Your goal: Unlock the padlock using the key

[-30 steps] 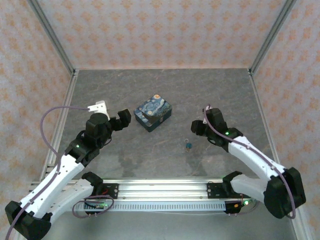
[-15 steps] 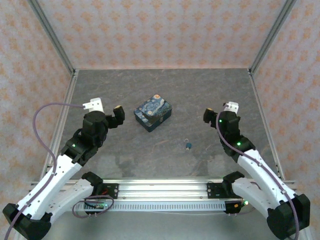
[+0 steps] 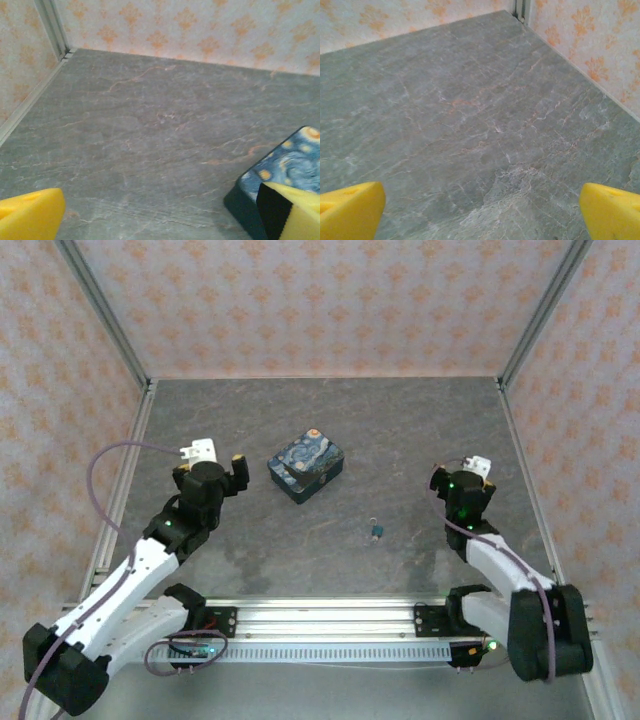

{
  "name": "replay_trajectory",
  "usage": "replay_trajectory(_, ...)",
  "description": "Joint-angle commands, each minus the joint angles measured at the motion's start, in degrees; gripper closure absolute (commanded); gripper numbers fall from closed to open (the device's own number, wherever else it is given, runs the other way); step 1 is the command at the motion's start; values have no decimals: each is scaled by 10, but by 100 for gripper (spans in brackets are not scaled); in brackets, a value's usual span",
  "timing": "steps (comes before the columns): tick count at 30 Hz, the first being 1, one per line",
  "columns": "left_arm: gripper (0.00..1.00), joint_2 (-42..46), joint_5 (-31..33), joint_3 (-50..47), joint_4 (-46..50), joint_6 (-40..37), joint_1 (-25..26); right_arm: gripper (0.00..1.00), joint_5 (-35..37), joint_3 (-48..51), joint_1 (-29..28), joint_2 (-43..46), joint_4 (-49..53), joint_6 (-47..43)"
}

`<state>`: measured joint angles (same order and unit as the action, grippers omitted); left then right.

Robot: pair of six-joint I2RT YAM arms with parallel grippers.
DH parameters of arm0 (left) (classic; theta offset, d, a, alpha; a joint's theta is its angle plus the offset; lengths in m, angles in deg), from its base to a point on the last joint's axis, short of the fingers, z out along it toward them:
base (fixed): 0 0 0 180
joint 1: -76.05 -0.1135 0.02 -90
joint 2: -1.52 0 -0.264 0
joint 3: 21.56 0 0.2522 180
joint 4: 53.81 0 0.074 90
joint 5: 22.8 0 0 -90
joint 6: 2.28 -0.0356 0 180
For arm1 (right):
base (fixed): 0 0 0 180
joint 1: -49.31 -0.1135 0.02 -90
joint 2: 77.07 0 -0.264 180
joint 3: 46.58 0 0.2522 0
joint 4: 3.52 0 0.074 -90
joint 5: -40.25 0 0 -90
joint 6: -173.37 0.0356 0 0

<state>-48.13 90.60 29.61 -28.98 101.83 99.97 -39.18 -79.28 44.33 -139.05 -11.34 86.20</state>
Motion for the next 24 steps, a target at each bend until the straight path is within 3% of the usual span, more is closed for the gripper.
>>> replay_trajectory(1,0,-23,40,-19,-71,-60,-16,1,-47,16,18,-53,-152,-12)
replay_trajectory(7,0,-86,57,-49,-149,-92,-52,1,-97,-2,25,-136,-223,-65)
replay_trajectory(16,0,-174,6,-79,-272,-132,-93,1,-119,-8,33,-248,-310,-69)
replay_trajectory(19,0,-198,0,-92,-319,-138,-102,1,-121,-45,36,-251,-241,-66)
replay_trajectory(24,0,-242,-16,-116,-401,-141,-122,1,-130,-52,49,-253,-227,-54)
